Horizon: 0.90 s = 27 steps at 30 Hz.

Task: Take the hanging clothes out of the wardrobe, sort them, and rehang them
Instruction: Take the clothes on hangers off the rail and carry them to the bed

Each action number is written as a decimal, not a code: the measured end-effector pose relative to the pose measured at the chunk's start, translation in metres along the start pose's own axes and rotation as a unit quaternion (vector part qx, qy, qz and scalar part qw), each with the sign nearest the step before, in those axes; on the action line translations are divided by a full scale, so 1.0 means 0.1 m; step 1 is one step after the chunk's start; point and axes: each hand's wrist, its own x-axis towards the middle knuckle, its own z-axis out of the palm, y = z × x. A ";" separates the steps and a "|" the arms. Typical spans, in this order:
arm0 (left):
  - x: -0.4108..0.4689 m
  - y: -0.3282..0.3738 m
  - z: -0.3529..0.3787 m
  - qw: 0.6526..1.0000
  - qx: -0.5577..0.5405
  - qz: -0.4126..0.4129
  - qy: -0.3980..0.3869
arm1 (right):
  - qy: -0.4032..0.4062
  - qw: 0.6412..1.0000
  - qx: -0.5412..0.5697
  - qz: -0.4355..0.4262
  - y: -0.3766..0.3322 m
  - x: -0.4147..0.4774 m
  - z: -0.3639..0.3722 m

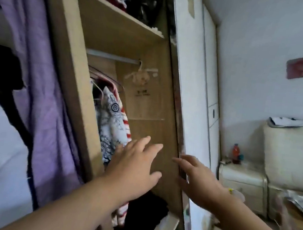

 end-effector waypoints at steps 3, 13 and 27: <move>0.11 -0.37 -0.36 0.990 0.097 -0.033 0.095 | 0.029 0.998 0.041 -0.044 -0.37 0.44 -0.07; 0.72 -1.09 -1.22 0.932 0.190 -0.137 0.275 | 0.087 0.980 0.119 -0.132 -0.95 1.91 -0.42; 1.25 -1.11 -1.49 0.838 0.162 -0.285 0.436 | 0.025 0.949 0.266 -0.165 -0.95 3.84 -0.37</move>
